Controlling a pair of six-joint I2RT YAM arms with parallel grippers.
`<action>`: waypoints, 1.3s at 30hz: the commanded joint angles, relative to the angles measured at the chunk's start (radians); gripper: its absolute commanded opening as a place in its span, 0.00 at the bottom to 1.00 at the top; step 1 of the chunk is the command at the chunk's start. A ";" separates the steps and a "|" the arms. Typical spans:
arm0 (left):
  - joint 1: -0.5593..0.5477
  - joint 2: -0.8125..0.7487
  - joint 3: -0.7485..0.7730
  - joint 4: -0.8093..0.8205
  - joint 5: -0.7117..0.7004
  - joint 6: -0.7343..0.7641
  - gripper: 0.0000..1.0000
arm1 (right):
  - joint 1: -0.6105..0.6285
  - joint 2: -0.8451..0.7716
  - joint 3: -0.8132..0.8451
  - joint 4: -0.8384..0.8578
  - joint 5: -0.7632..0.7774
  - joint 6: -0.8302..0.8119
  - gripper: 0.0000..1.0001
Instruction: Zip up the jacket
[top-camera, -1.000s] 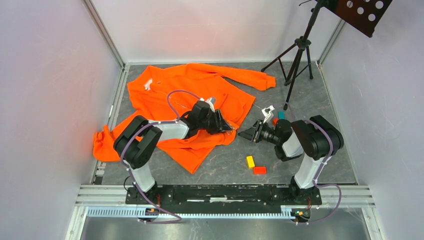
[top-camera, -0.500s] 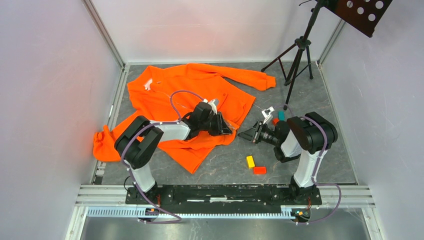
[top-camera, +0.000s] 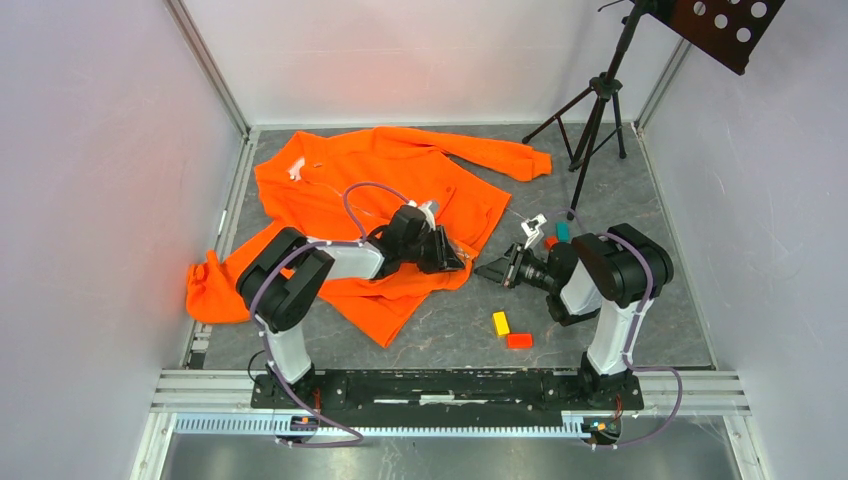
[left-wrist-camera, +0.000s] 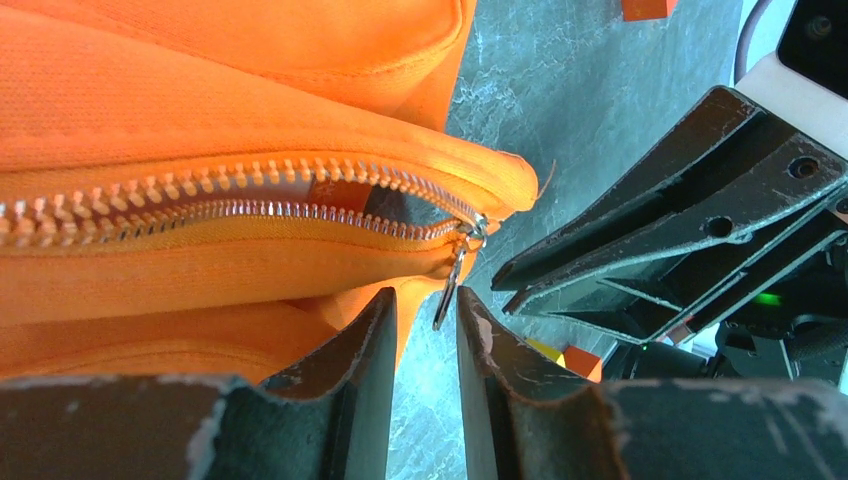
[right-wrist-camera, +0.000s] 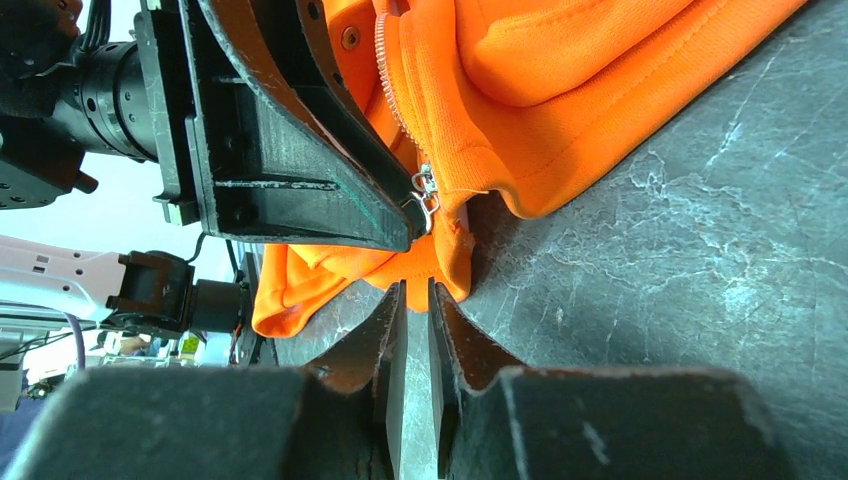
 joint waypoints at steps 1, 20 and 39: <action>-0.005 0.013 0.044 0.030 -0.008 0.025 0.33 | 0.007 0.015 0.002 0.059 0.003 -0.018 0.17; -0.005 -0.036 0.065 -0.077 -0.006 0.127 0.02 | 0.059 0.012 0.022 -0.070 0.168 -0.130 0.37; -0.004 -0.081 0.108 -0.219 -0.121 0.166 0.02 | 0.107 0.084 0.090 0.054 0.213 -0.053 0.00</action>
